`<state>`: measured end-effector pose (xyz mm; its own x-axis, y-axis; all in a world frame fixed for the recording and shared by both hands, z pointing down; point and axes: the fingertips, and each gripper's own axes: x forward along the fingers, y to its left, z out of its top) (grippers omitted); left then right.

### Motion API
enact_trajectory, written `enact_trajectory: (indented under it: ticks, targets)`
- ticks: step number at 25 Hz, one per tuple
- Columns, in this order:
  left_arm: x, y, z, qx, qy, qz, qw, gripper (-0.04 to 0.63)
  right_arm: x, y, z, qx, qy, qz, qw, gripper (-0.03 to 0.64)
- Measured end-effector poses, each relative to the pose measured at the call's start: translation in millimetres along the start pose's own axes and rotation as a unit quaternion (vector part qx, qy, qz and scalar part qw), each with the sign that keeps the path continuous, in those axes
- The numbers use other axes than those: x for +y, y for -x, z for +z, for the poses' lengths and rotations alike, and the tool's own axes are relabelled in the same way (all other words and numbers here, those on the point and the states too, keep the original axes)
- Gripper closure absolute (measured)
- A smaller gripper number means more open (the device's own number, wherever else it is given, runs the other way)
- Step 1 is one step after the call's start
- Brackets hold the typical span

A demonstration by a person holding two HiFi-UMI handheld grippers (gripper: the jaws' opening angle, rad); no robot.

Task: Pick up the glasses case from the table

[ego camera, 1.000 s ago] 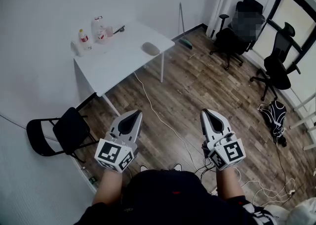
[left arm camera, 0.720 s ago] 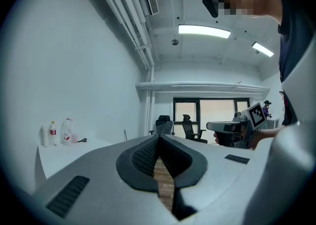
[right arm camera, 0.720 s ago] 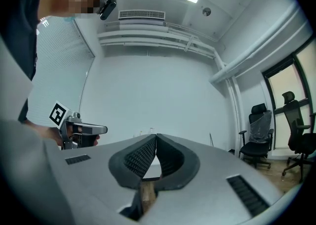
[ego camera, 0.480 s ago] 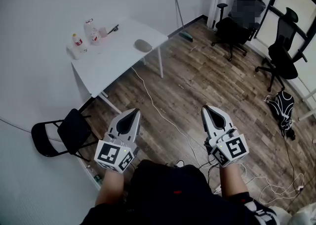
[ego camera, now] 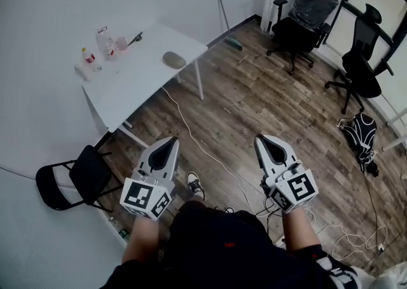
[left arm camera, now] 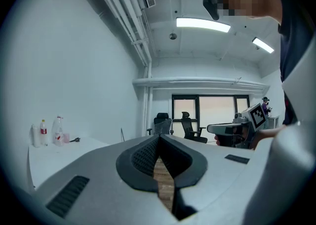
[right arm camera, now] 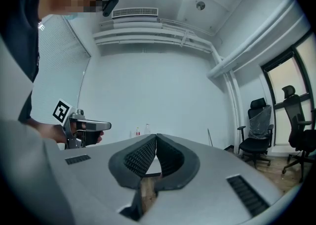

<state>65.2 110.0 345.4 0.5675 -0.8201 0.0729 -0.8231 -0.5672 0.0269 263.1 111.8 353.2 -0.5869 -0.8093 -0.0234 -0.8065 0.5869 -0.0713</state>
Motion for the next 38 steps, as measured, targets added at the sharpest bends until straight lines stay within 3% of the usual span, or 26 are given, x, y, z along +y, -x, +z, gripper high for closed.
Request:
enact_trajectory:
  ticks: [8,14,21,29,38]
  targets:
    - [56.9,-60.3,-3.6,-0.01,0.014,-0.02,0.9997,0.572,-32.2,-60.5,-5.9,0.024,0.011,-0.02,0.999,0.595]
    - [139.8,-86.3,-3.5,-0.011,0.053,-0.02,0.9984,0.572,-28.7,-155.4,-7.8,0.034,0.015,-0.01,0.999,0.595]
    - [258.0,-91.1,-11.8,-0.001,0.054,0.005,0.9985,0.572,-1.6,-278.9,-11.9,0.049,0.022,0.005,0.999,0.595]
    - [341.2,-83.8,-24.7,0.001,0.066,0.037,0.9971,0.572,34.7,-375.7,-24.0,0.07,0.024,0.051,0.996,0.595]
    - [383.3,-90.9,-28.9,0.0,0.059,0.088,0.9944,0.572,32.3,-455.1,-33.0,0.077,0.028,0.117,0.99,0.595]
